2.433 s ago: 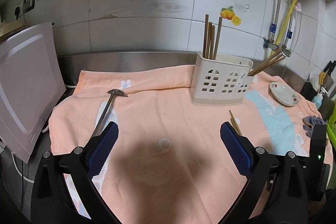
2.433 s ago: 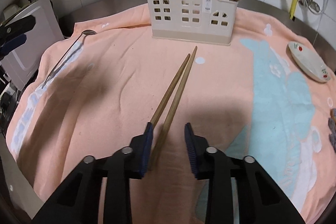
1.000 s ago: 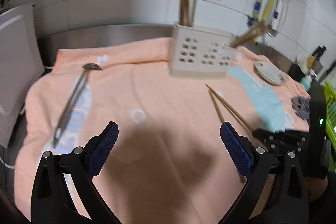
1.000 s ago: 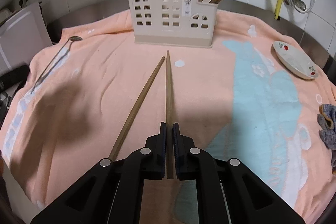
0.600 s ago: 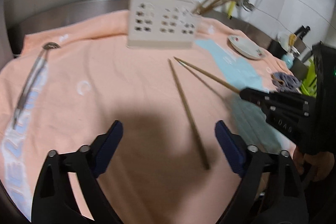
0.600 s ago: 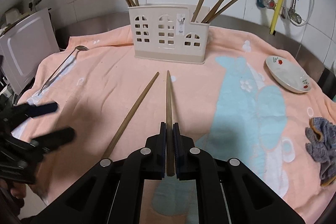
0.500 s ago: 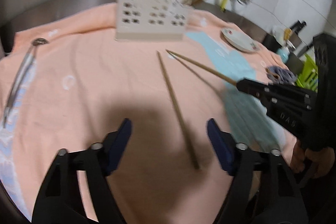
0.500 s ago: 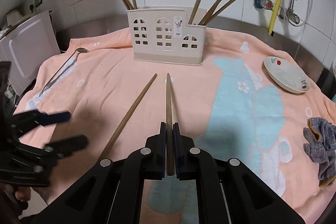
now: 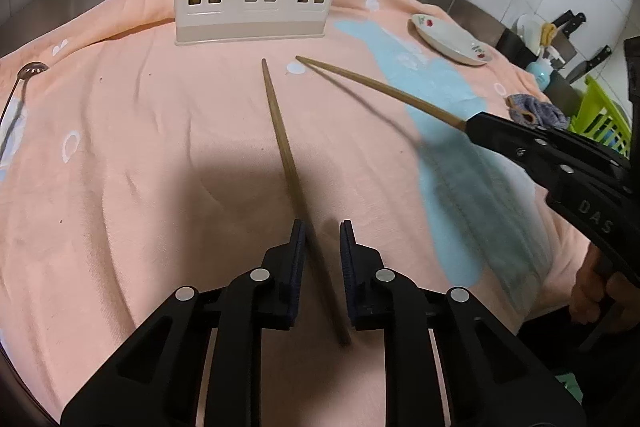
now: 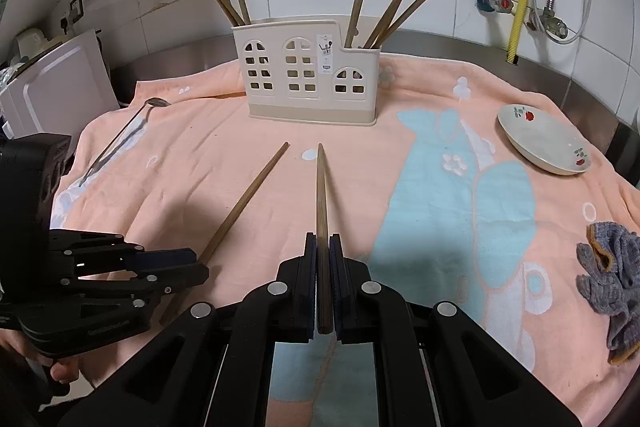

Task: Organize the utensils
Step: 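Close the left tool on the last wooden chopstick while the right tool holds its own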

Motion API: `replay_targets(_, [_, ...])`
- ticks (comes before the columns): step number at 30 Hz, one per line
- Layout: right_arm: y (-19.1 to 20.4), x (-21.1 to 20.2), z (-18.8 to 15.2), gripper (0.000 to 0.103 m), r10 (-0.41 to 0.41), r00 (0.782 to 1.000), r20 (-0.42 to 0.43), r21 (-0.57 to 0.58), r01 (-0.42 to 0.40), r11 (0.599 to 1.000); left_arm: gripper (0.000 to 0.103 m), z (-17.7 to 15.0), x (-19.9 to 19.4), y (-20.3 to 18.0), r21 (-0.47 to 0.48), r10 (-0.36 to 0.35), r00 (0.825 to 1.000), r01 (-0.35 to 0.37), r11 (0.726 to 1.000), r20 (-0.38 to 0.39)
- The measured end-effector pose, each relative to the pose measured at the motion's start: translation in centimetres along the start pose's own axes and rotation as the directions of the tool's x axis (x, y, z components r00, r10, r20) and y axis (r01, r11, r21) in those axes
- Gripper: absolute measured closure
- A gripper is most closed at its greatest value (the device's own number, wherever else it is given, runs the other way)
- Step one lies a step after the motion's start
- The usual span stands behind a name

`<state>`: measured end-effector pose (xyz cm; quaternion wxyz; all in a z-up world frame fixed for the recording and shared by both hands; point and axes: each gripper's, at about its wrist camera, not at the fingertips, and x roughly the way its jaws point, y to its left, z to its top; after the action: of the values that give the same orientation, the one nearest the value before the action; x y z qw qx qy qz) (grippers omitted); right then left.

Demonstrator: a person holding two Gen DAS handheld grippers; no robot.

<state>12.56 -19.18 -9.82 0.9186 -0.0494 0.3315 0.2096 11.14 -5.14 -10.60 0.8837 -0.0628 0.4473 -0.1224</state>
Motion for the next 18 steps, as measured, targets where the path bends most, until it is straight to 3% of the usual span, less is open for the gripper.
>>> replay_targets(12, [-0.44, 0.23, 0.08, 0.096, 0.015, 1.000, 0.001, 0.001, -0.015, 1.000, 0.086, 0.46, 0.82, -0.35, 0.020, 0.057, 0.998, -0.057, 0.998, -0.020])
replay_targets(18, [-0.35, -0.06, 0.27, 0.097, 0.012, 1.000, 0.009, -0.005, -0.012, 1.000, 0.095, 0.81, 0.98, -0.67, 0.049, 0.105, 0.994, -0.103, 0.993, -0.038])
